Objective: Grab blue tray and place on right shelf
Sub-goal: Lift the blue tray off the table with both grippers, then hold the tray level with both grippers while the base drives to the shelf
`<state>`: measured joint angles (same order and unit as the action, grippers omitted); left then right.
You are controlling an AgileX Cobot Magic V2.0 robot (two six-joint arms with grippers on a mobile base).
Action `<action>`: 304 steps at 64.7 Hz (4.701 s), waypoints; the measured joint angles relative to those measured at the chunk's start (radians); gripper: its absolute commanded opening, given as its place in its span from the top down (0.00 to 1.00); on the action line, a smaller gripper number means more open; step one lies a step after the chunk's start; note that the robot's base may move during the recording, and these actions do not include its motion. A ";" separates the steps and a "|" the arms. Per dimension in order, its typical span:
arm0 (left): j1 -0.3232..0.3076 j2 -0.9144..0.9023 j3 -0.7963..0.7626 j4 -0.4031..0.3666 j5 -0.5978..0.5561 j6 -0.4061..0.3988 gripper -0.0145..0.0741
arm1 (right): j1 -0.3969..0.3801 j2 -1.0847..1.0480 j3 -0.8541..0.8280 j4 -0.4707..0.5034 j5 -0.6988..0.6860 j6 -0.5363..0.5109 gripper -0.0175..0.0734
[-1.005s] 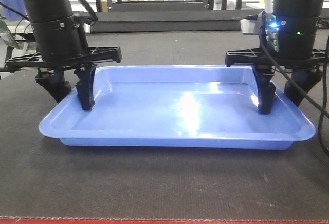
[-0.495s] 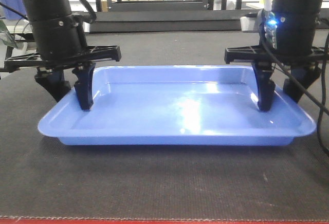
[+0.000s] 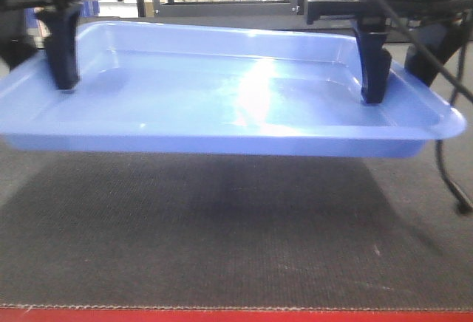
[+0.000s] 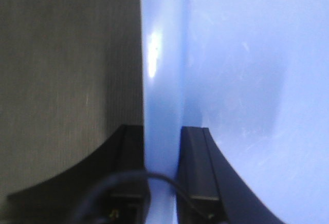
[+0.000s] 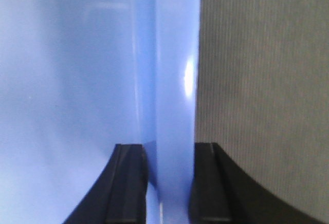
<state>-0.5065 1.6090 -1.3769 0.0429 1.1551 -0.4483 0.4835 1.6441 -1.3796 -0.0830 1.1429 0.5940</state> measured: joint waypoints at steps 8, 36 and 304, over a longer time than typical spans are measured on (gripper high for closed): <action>-0.035 -0.098 0.110 0.004 -0.006 -0.056 0.89 | 0.050 -0.074 0.064 -0.012 0.008 0.026 0.56; -0.199 -0.347 0.343 0.017 -0.024 -0.239 0.89 | 0.188 -0.296 0.290 -0.036 0.006 0.183 0.56; -0.207 -0.317 0.347 0.063 -0.029 -0.251 0.89 | 0.195 -0.296 0.298 -0.028 -0.003 0.202 0.56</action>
<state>-0.7133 1.2923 -1.0296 0.1060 1.1260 -0.6997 0.6781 1.3482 -1.0818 -0.1114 1.1400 0.7957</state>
